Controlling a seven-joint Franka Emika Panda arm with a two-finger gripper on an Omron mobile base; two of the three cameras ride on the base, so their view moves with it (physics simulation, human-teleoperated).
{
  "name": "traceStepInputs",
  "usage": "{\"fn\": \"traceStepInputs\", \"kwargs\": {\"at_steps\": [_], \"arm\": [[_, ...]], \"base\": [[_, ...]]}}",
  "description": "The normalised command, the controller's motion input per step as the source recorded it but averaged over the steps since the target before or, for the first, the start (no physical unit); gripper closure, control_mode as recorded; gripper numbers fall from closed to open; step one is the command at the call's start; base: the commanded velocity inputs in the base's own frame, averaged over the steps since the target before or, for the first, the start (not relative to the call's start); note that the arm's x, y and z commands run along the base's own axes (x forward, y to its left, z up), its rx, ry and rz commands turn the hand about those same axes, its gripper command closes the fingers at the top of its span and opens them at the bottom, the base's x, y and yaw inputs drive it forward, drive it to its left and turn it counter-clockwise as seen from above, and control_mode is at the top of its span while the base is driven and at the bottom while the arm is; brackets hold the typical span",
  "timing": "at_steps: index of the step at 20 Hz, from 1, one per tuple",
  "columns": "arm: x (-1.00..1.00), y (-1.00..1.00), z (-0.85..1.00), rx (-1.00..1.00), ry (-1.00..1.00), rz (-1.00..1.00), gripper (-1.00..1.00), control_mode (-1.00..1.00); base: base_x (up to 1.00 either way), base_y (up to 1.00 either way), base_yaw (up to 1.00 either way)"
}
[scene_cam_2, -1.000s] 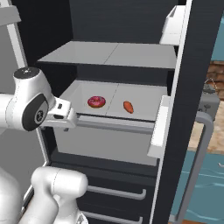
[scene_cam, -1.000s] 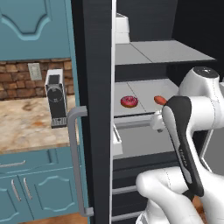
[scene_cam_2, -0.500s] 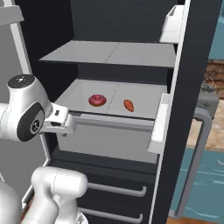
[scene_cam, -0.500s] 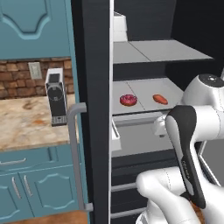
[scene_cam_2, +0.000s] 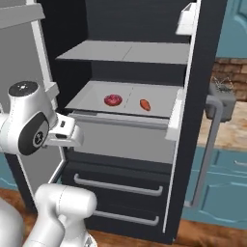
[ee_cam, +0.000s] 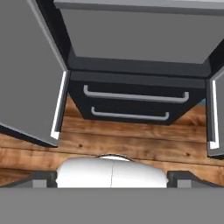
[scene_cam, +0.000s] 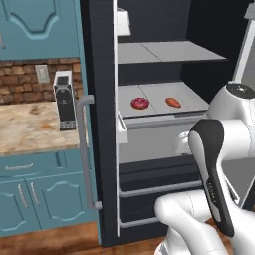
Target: Place the condiment bottle and mayonnaise from the counter to the top shelf of the fridge. If the existing items in the fridge are on the top shelf, move them to other shelves.
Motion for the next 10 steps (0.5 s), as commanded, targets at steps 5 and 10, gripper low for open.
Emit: {"fn": "traceStepInputs", "kwargs": {"at_steps": [5,10], "arm": [[0.0,0.0,0.0,0.0,0.0,0.0,-1.0,1.0],[0.0,0.0,0.0,0.0,0.0,0.0,-1.0,1.0]], "base": [[-0.61,-0.03,0.0],[-0.6,-0.03,0.0]]}}
